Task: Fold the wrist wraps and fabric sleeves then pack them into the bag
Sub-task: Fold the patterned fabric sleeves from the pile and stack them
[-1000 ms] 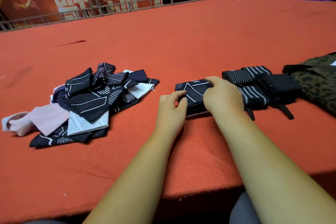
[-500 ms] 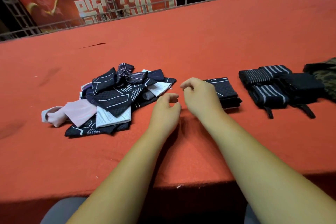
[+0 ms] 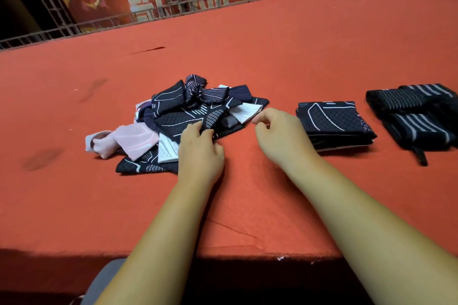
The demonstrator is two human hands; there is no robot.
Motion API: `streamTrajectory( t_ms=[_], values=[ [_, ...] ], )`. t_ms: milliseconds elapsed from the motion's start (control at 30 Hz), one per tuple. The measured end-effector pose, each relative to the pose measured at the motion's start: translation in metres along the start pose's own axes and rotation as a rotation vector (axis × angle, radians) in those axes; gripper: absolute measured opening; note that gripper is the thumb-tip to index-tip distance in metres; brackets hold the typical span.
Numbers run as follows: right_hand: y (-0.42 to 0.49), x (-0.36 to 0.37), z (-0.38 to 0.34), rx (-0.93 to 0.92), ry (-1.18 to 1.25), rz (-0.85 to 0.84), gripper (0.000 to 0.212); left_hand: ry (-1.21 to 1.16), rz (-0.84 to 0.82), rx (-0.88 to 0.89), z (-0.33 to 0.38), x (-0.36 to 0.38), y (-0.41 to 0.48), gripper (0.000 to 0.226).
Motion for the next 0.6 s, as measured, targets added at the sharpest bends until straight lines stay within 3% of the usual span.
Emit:
streamTrajectory(
  t_ms=[67,300,433,500,600],
  values=[
    [0.0,-0.006,-0.002,-0.013,0.014,0.029,0.029,-0.062,-0.042,0.042,0.017,0.001,-0.007,0.044],
    [0.01,-0.07,0.013,0.043,-0.034,0.23,0.037,-0.389,-0.502,0.086,0.113,0.022,-0.042,0.049],
    [-0.001,-0.106,0.05,0.218,-0.203,0.288,0.036,-0.445,-0.512,0.074,0.14,0.039,-0.058,0.026],
    [-0.007,-0.115,0.067,0.288,-0.217,0.269,0.037,-0.525,-0.508,0.085,0.145,0.046,-0.063,0.041],
    [-0.011,-0.118,0.085,0.352,-0.189,0.189,0.045,-0.56,-0.456,0.097,0.15,0.048,-0.072,0.046]
  ],
)
Point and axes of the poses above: each hand's wrist, its own y-axis towards the middle knuckle, its own x-axis out of the palm, z = x × y, the point moved 6 cm from there along y, towards the middle knuckle, and after that the axes turned 13 degrees about -x, right-handed, at the moved point
